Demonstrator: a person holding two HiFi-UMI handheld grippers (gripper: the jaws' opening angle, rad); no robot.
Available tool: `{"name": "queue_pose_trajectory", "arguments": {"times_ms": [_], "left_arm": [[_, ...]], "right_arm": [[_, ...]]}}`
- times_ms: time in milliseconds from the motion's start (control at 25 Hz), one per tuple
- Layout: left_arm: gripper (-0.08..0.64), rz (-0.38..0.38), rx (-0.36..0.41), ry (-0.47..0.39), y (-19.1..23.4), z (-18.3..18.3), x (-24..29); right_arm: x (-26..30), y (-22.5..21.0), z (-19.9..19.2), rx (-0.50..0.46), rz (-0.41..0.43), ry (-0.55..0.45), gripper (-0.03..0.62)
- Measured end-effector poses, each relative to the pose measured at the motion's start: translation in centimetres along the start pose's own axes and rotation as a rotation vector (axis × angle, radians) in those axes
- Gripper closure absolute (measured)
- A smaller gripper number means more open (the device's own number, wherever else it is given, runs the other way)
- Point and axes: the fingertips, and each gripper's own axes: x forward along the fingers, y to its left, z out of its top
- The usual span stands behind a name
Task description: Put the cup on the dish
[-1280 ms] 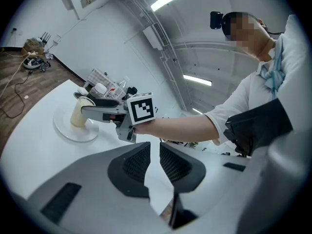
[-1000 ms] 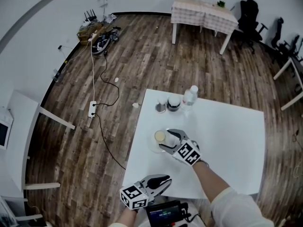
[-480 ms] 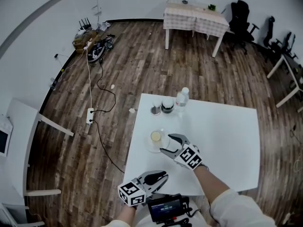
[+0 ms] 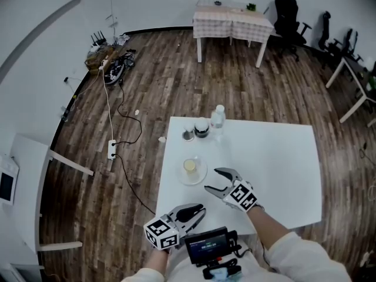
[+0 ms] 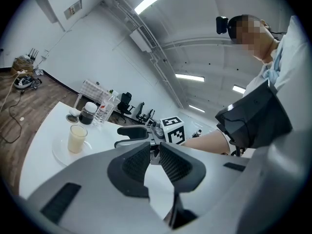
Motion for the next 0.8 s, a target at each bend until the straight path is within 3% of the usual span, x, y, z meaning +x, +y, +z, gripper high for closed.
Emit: {"name": "queue_pose_trajectory", "arguments": {"times_ms": [800], "left_arm": [[0.506,0.017,0.033,-0.023,-1.2,1.4,-0.7]], "right_arm": [[-10.0,2.5,0.5,0.070,-0.081,-0.133,0.288]]}}
